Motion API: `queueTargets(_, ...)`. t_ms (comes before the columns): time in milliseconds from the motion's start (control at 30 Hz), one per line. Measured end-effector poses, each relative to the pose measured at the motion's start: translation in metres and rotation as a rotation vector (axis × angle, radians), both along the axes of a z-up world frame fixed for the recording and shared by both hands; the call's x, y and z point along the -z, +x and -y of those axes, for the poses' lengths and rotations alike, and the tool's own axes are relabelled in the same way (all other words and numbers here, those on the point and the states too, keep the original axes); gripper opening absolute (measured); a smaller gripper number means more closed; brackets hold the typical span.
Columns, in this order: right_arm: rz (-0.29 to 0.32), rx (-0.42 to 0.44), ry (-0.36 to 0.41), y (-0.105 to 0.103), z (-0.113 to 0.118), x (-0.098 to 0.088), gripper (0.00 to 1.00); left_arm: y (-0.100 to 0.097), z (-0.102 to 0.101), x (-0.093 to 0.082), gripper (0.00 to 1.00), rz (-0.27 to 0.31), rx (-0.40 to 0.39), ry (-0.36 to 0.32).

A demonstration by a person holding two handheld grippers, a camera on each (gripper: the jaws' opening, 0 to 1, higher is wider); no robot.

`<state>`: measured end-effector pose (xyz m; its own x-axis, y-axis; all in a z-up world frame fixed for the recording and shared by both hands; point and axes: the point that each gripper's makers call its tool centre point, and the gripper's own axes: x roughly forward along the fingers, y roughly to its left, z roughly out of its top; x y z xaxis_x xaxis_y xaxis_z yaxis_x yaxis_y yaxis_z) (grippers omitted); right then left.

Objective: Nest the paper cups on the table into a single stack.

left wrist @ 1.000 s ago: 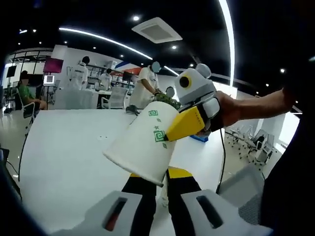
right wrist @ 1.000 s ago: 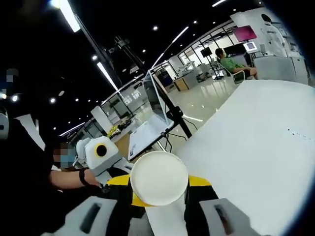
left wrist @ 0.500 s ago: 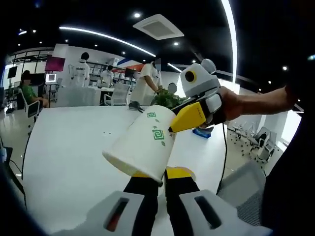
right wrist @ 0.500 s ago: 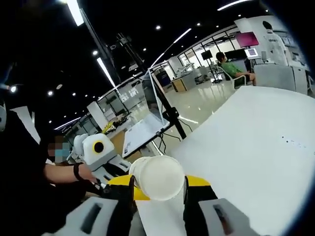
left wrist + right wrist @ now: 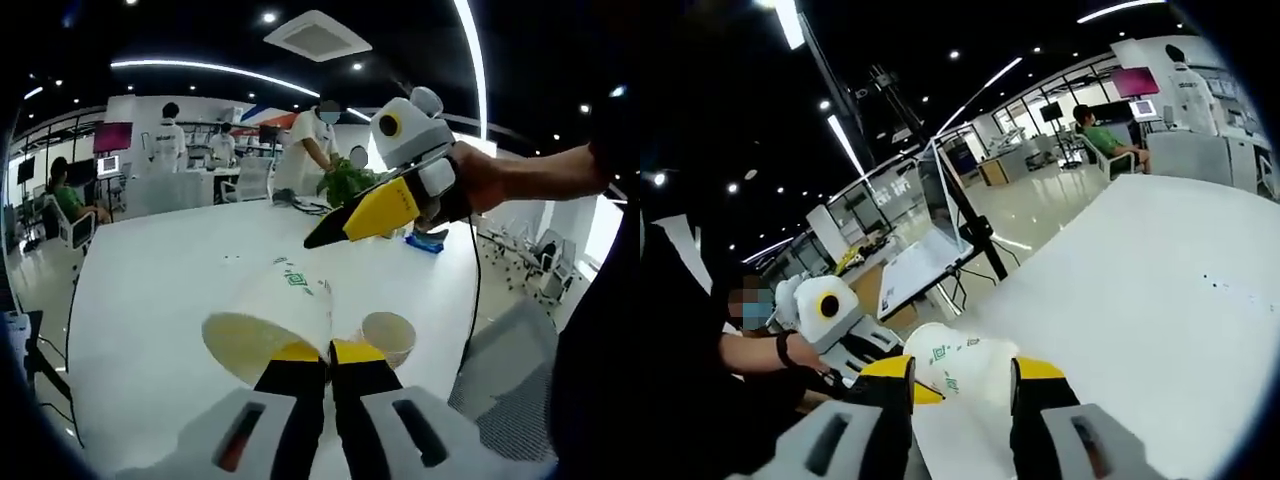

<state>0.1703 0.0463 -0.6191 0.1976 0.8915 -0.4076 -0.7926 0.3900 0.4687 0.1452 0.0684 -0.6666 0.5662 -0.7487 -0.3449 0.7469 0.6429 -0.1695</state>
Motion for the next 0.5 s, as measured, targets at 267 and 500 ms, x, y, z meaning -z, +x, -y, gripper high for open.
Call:
queueTargets(267,-0.039,0.034,0.008,0.001,-0.001,0.011,0.27,-0.002,0.001,0.006,0.0,0.022,0.003,0.083)
queueTargets(500,-0.077,0.023,0.005,-0.007,-0.004,0.024,0.27,-0.003,0.001,0.011,0.0,0.034,0.03,0.128)
